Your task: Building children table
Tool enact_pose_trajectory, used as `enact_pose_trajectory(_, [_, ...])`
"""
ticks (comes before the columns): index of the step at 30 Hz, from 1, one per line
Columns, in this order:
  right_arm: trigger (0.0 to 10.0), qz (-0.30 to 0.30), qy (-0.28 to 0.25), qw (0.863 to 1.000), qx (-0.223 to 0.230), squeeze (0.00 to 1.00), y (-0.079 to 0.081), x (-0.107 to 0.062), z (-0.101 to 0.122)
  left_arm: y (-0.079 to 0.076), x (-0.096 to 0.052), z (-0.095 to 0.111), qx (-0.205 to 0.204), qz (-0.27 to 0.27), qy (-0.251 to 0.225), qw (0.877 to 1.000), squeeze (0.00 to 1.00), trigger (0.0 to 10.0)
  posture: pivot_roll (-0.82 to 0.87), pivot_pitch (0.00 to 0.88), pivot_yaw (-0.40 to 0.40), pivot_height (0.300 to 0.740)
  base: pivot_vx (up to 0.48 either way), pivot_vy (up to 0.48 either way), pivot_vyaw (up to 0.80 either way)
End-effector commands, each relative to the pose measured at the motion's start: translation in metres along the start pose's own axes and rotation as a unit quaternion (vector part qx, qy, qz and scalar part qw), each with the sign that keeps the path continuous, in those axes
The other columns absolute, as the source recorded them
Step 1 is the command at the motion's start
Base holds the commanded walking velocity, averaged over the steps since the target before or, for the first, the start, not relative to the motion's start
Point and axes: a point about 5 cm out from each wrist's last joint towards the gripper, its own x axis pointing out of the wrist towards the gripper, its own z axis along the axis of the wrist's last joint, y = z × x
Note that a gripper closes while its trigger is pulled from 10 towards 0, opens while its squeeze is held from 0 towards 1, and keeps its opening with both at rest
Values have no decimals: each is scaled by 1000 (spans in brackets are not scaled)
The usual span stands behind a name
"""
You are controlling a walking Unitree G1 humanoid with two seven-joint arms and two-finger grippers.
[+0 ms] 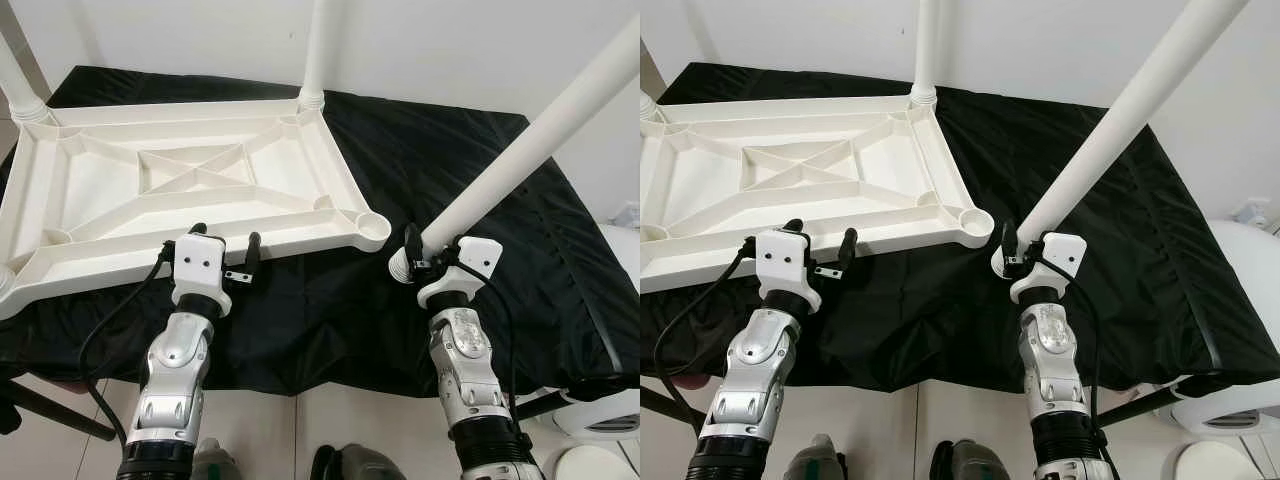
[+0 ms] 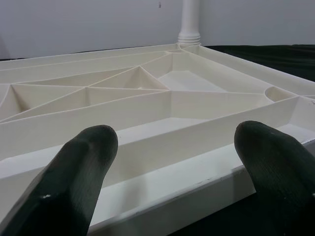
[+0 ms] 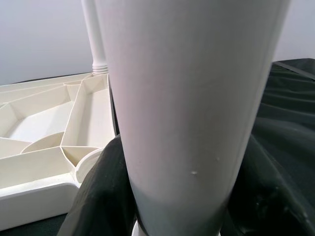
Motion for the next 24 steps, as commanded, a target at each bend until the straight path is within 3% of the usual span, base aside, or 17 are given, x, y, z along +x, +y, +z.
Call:
enact_pose_trajectory(1, [10000, 0, 10, 1000, -5, 0, -1, -1, -5, 2, 0, -1, 0, 27, -1, 1000, 0, 10000, 81, 12, -80, 740, 0, 0, 0])
enact_pose_trajectory(24, [10000, 0, 13, 1000, -11, 0, -3, -4, -7, 0, -2, -2, 4, 17, -1, 1000, 0, 10000, 81, 0, -82, 740, 0, 0, 0])
